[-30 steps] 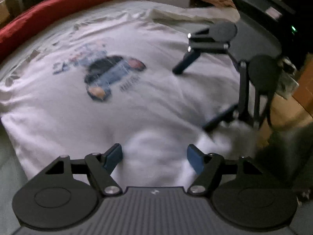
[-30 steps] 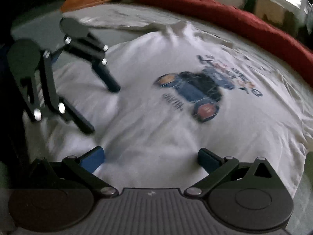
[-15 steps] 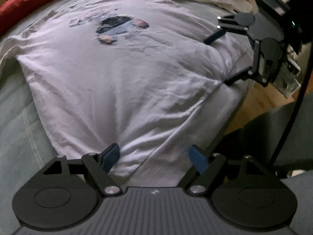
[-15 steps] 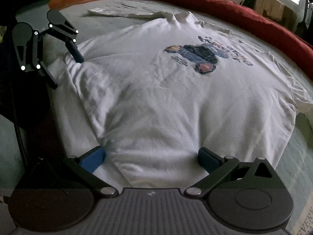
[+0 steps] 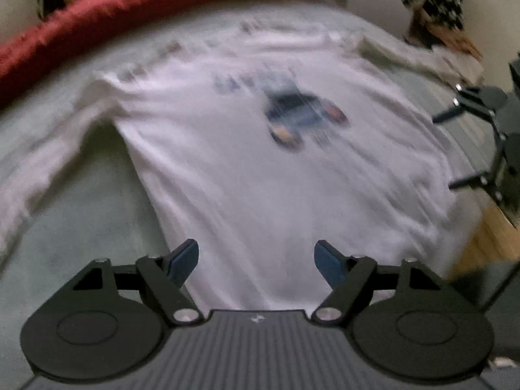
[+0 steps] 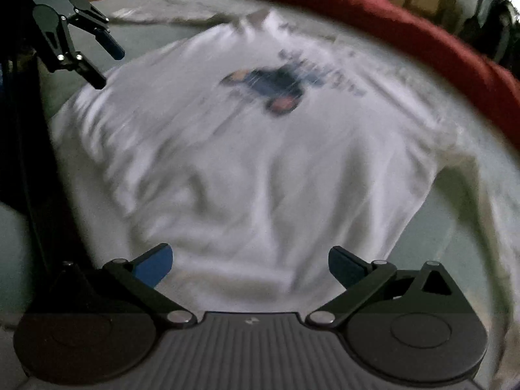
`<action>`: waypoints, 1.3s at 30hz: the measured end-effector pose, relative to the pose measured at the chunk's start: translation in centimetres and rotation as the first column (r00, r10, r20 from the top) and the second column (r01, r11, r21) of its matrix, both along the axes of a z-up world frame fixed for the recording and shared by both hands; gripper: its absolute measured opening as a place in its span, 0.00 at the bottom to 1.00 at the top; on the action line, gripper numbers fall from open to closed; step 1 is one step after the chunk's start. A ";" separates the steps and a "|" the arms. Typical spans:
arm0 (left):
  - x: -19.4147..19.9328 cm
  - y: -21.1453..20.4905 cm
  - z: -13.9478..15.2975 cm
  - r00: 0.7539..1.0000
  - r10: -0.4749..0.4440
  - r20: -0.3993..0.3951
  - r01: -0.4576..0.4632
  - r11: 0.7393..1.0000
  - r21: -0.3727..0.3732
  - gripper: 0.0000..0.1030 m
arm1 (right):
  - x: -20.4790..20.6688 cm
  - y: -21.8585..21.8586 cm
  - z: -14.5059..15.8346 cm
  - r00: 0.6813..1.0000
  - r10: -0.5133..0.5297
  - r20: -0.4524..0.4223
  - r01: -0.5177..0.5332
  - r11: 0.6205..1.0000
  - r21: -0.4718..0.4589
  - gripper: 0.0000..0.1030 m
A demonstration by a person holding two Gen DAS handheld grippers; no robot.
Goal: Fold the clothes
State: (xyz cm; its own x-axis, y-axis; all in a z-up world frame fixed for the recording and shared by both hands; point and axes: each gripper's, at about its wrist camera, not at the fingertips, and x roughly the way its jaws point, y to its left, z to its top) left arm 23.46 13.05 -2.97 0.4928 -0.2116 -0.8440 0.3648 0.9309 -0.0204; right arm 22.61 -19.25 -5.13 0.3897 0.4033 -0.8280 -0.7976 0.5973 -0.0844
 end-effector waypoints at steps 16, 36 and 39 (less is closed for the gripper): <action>13.9 -1.8 -3.8 0.966 0.200 0.163 -0.190 0.979 -0.072 0.76 | 17.5 4.9 -0.9 0.940 -0.341 0.024 0.334 0.931 0.146 1.00; 4.8 0.6 -4.8 0.957 0.290 0.026 -0.285 0.952 -0.115 0.80 | 9.9 0.5 -2.6 0.901 -0.432 -0.025 0.430 0.887 0.170 1.00; 3.4 0.6 -4.5 0.954 0.300 -0.010 -0.299 0.948 -0.107 0.80 | 9.3 0.4 -2.4 0.888 -0.458 -0.052 0.460 0.877 0.137 1.00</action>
